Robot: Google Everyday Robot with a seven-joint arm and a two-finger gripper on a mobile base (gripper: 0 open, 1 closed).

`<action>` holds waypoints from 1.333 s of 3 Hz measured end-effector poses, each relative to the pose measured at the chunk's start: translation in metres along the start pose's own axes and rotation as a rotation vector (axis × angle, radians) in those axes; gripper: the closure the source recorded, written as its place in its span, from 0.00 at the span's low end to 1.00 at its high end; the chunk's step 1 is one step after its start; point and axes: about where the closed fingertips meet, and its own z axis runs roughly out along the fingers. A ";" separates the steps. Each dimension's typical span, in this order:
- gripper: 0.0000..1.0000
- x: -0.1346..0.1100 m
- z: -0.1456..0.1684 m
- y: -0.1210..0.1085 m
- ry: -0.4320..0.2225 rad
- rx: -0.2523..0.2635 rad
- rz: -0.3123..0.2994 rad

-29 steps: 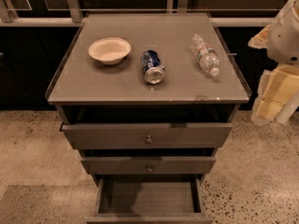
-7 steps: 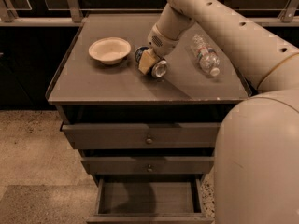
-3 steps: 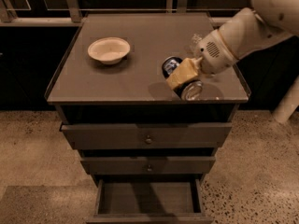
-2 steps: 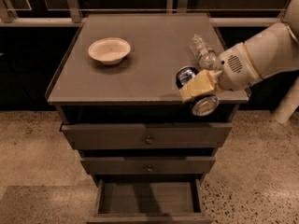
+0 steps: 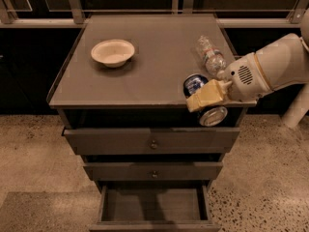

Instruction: Place pepsi can into bottom drawer

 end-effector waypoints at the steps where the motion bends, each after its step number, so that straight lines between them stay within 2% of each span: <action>1: 1.00 0.028 -0.004 -0.005 -0.063 0.092 0.043; 2: 1.00 0.079 0.009 -0.030 -0.129 0.208 0.096; 3: 1.00 0.131 0.045 -0.075 -0.133 0.270 0.161; 4: 1.00 0.163 0.081 -0.117 -0.137 0.270 0.217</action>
Offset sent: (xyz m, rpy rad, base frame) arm -0.0840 -0.0648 -0.1885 -0.1558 -0.0669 -0.4560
